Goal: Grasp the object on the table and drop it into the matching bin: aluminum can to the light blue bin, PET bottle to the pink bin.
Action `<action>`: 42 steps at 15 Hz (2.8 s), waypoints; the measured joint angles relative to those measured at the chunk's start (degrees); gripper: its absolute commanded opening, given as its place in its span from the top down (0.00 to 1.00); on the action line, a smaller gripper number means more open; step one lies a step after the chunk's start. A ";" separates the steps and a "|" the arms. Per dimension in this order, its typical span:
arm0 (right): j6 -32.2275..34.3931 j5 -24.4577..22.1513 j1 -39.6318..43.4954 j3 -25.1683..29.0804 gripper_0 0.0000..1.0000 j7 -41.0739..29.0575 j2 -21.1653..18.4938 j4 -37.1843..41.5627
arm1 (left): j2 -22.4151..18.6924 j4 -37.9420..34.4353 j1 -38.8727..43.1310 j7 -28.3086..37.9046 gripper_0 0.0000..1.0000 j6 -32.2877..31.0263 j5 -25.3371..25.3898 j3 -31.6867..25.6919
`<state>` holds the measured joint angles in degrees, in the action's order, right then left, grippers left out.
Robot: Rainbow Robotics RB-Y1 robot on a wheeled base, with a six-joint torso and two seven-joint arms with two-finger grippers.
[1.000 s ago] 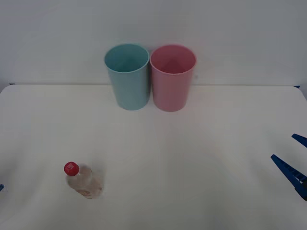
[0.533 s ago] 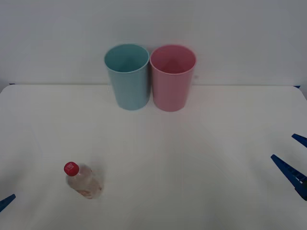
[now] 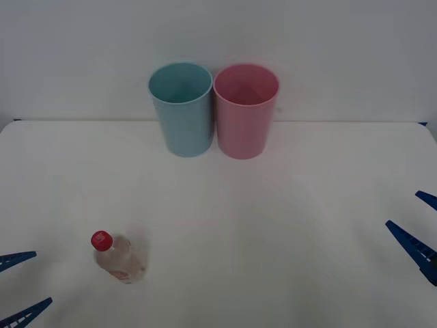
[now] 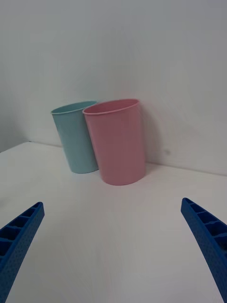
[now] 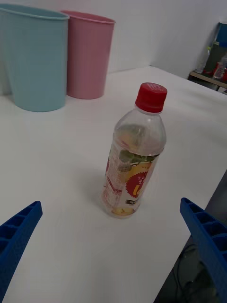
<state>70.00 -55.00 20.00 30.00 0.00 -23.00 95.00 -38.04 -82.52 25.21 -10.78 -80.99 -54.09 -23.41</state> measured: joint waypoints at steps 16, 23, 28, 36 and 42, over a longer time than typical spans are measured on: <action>0.00 0.00 0.00 0.00 0.00 0.00 0.00 0.00 | 7.80 1.09 -8.33 -1.65 0.00 2.67 -7.74 5.84; 0.00 0.00 0.00 0.00 0.00 0.00 0.00 0.00 | 14.00 2.82 -13.60 -2.04 0.00 2.61 -14.66 6.13; 0.00 0.00 0.00 0.00 0.00 0.00 0.00 0.00 | 16.25 4.96 -16.51 -2.22 0.00 2.61 -16.40 7.02; 0.00 0.00 0.00 0.00 0.00 0.00 0.00 0.00 | 16.06 5.36 -17.80 -3.35 1.00 1.15 -16.40 5.96; 0.00 0.00 0.00 0.00 0.00 0.00 0.00 0.00 | 16.06 5.36 -18.08 -2.73 1.00 1.67 -16.43 4.97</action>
<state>70.00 -55.00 20.00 30.00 0.00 -23.00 95.00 -21.98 -77.16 7.13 -13.51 -79.33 -70.52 -18.44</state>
